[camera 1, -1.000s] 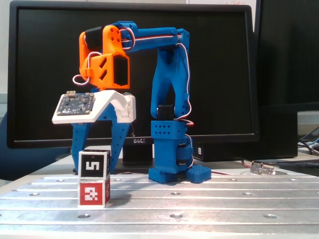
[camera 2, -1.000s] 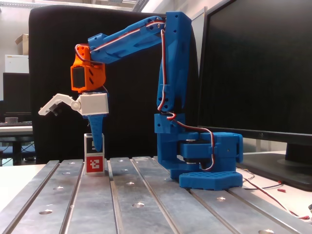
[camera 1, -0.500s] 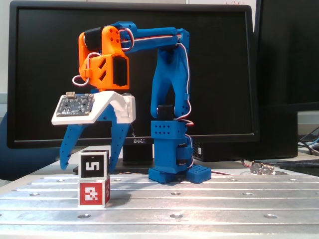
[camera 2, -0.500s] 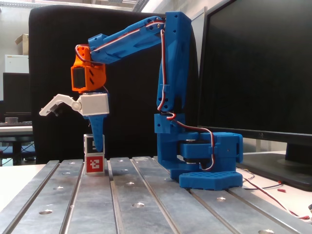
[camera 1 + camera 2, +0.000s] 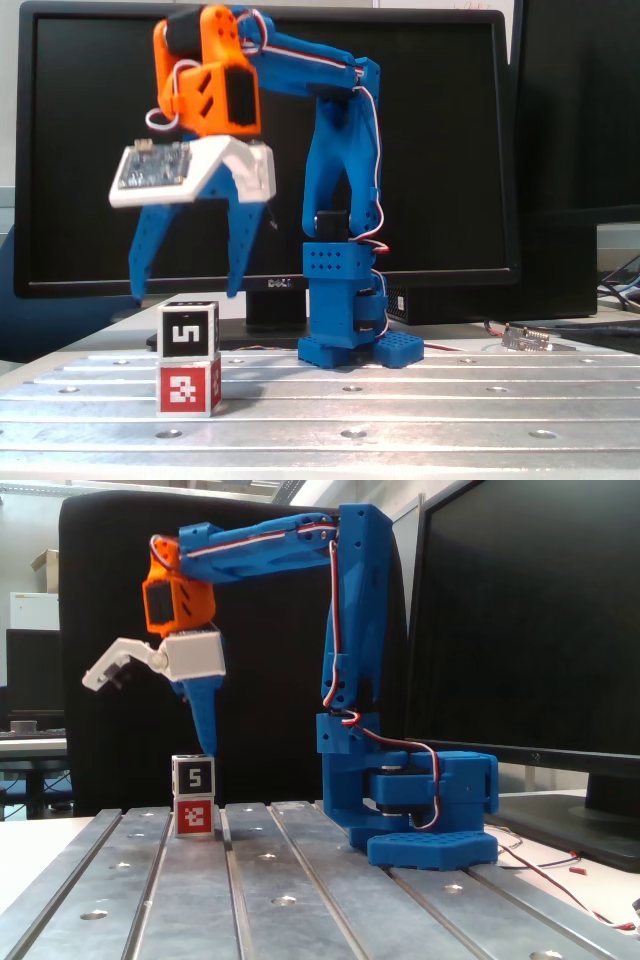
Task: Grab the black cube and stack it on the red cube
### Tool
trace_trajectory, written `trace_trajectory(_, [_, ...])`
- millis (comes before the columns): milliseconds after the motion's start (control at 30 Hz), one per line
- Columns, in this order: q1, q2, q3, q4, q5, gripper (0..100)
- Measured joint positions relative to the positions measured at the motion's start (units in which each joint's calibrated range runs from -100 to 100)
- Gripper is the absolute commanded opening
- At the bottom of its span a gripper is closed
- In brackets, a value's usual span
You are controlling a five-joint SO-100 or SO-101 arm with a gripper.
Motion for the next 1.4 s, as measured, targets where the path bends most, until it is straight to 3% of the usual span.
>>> trace_trajectory(467, [-4.67, 0.0, -16.85, 4.98, -0.42, 31])
trace_trajectory(700, [-14.67, 0.0, -17.84, 1.12, -0.42, 30])
trace_trajectory(800, [-18.96, 0.0, -17.84, -1.38, 0.1, 25])
trace_trajectory(1067, [-26.89, 0.0, -17.84, -9.54, 6.72, 1])
trace_trajectory(1400, [-32.59, 0.0, -17.57, -16.07, 20.15, 1])
